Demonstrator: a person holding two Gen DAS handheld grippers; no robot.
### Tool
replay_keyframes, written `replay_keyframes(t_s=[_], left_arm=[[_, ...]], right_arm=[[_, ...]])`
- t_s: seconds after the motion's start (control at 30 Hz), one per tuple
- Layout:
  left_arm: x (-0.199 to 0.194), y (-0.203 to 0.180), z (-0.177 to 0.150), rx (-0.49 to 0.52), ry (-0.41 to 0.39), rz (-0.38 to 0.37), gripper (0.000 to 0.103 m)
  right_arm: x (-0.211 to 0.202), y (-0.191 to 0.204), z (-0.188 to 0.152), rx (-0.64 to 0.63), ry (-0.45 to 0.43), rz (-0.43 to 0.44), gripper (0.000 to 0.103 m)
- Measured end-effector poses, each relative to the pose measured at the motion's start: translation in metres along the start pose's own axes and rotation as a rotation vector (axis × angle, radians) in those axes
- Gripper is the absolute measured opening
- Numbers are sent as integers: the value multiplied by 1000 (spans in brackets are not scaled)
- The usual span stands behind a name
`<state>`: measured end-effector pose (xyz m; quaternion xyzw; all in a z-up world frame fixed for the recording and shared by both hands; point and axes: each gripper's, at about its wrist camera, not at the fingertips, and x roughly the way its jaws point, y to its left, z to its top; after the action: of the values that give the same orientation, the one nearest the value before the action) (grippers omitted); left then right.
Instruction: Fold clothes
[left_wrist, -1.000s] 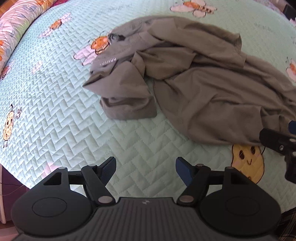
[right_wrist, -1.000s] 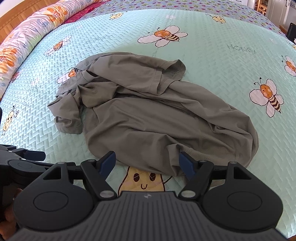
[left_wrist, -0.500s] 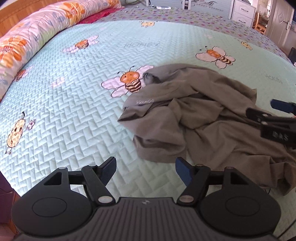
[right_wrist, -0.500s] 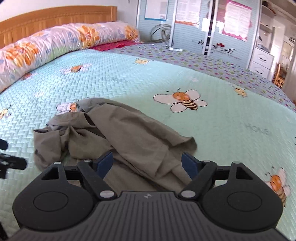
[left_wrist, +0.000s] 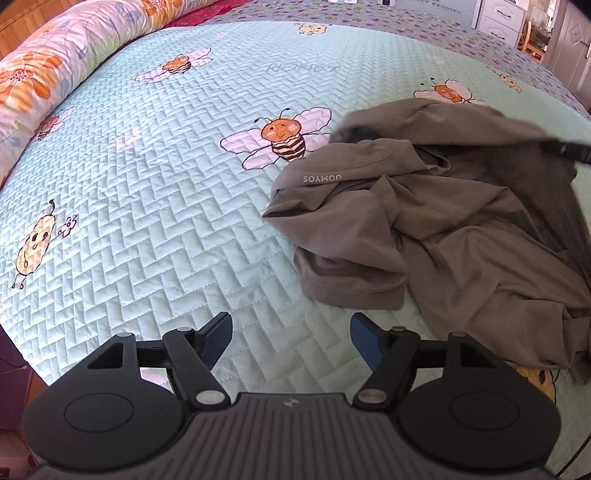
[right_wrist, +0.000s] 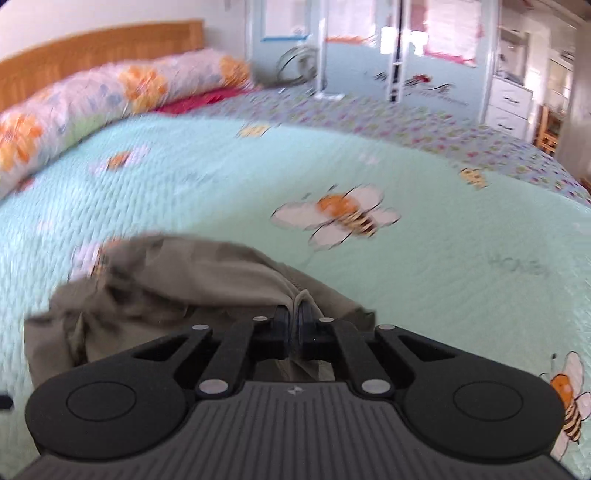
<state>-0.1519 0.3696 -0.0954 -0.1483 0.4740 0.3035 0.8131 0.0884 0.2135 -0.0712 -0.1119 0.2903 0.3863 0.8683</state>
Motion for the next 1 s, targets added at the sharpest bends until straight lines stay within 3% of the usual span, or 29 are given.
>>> replay_keyframes(t_s=[0.1, 0.23, 0.33, 0.4, 0.47, 0.5, 0.57, 0.67, 0.83, 1.0], left_arm=[[-3, -3, 1, 21, -28, -2, 73], [-4, -11, 2, 59, -63, -20, 73], [-4, -16, 3, 82, -82, -35, 73], [0, -18, 6, 96, -86, -47, 73], [5, -20, 12, 106, -89, -49, 73], [8, -21, 16, 108, -90, -51, 73], [11, -26, 27, 104, -113, -62, 73], [14, -36, 44, 107, -154, -75, 73], [14, -67, 58, 190, -216, -51, 73], [14, -72, 45, 256, -196, -55, 74]], right_arm=[[-22, -37, 16, 62, -76, -91, 3], [-37, -106, 19, 205, -104, -284, 3], [-35, -142, -3, 217, -5, -439, 3], [-28, -160, -29, 253, 120, -432, 5], [-29, -172, -55, 343, 232, -370, 9], [-33, -176, -64, 393, 256, -341, 12], [-50, -175, -72, 449, 216, -289, 14], [-70, -149, -54, 329, 85, -233, 21], [-34, -92, -11, -186, -60, -140, 42], [39, -65, -9, -502, 4, -81, 43]])
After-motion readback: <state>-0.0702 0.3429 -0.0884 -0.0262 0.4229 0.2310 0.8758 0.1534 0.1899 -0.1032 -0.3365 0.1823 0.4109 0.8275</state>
